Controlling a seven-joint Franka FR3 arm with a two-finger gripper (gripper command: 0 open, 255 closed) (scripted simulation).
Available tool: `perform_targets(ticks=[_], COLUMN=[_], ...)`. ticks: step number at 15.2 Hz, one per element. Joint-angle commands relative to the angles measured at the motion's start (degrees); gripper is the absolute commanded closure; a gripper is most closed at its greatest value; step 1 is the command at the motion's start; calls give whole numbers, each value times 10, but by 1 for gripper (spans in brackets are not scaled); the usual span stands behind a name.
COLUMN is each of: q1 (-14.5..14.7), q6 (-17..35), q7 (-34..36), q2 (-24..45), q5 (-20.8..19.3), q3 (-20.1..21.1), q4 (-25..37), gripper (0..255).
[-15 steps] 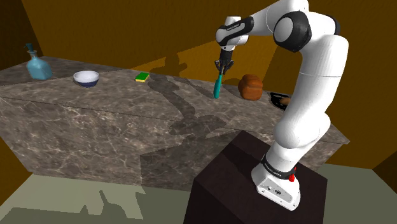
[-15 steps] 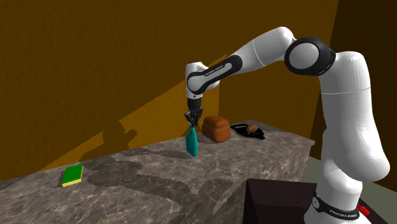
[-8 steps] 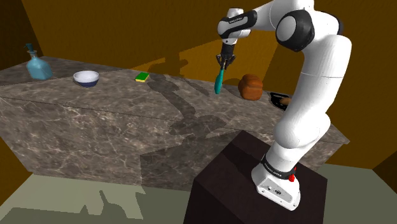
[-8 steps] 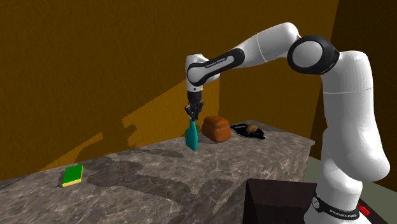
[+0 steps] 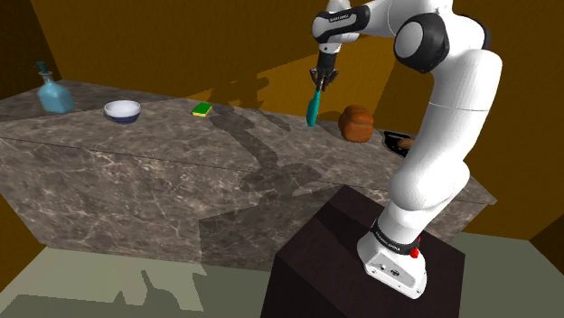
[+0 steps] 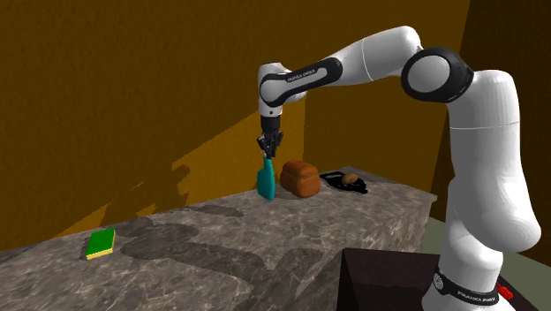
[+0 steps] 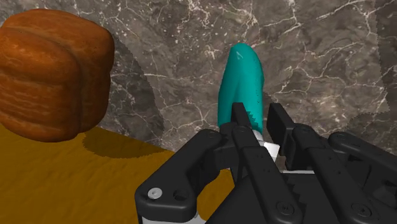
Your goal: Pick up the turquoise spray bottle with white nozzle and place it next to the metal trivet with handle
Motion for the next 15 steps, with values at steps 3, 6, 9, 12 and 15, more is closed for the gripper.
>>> perform_targets(ticks=[3, 6, 9, 12, 15], q1=[-24, -45, -66, -87, -110], q6=[10, 19, 26, 31, 34], q7=[-41, -77, -114, -153, -194], q2=[-25, -40, -50, -55, -55], q5=[1, 2, 5, 9, 15], q3=[-16, -31, -47, -63, -80], q4=[-31, -52, -66, -74, -75], gripper=[255, 255, 255, 255, 255])
